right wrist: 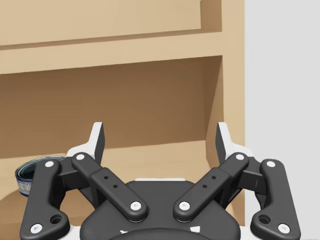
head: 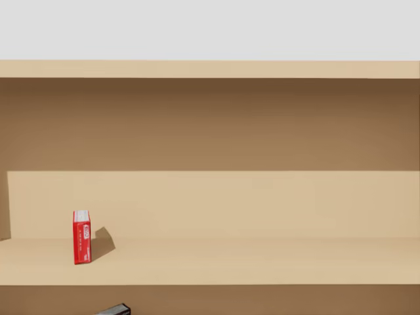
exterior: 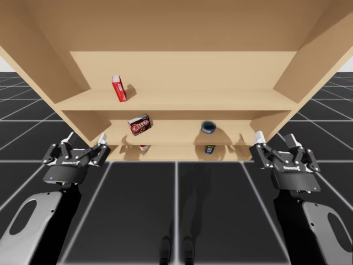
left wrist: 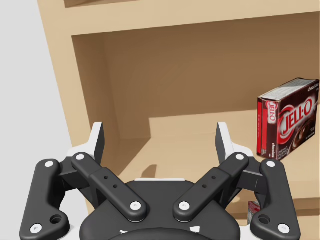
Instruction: Find the tuna fish can on the shelf and bring it to me.
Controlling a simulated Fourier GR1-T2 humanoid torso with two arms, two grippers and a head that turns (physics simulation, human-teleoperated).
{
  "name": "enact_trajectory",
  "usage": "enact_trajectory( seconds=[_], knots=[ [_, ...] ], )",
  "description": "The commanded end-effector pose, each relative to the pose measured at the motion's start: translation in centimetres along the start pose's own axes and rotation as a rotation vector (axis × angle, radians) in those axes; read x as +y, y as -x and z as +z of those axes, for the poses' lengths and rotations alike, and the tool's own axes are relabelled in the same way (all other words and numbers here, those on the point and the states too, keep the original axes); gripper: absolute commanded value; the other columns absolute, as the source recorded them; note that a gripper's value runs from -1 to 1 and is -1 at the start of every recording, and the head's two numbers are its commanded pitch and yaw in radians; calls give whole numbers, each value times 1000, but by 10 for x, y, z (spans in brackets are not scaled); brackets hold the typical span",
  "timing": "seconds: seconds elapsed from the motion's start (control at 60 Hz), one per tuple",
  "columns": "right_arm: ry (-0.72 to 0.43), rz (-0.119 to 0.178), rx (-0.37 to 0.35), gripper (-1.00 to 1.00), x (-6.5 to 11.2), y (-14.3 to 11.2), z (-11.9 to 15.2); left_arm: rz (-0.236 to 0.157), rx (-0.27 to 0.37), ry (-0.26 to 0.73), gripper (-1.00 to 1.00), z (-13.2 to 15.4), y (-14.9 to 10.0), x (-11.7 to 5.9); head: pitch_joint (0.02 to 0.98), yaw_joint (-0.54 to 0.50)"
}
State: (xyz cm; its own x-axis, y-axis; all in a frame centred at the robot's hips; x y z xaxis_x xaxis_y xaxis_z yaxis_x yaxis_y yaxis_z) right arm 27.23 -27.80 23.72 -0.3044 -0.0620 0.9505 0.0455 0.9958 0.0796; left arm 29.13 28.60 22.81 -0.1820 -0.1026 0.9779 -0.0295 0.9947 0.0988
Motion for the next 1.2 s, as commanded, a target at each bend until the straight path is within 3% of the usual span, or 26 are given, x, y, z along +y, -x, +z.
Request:
enact_trajectory(
  seconds=[0.017, 0.15, 0.5, 0.783, 0.917, 1.0, 1.2],
  knots=[
    [26, -14, 9, -1000, 2, 2, 2, -1, -1, 0, -1000, 0, 0, 0, 84, -8],
    [-33, -61, 45, -1000, -1, 3, 0, -1, -1, 0, -1000, 0, 0, 0, 121, -8],
    [-4, -29, 80, -1000, -2, 6, -2, -20, 4, 5, -1000, 2, -1, -2, 350, -58],
    [1, 10, 79, -1000, -1, 8, -3, -32, 3, 23, -1000, 2, -1, -5, 535, -220],
    [-1, 11, 76, -1000, 1, 8, -3, -32, 4, 25, -1000, 2, 0, -6, 577, -257],
    [-25, -42, 91, -1000, 5, 6, -2, -34, 6, 21, -1000, 2, 0, -6, 587, -260],
    [-74, 10, 94, -1000, 25, -6, -4, -35, 10, 17, -1000, 2, 0, -6, 581, -234]
  ],
)
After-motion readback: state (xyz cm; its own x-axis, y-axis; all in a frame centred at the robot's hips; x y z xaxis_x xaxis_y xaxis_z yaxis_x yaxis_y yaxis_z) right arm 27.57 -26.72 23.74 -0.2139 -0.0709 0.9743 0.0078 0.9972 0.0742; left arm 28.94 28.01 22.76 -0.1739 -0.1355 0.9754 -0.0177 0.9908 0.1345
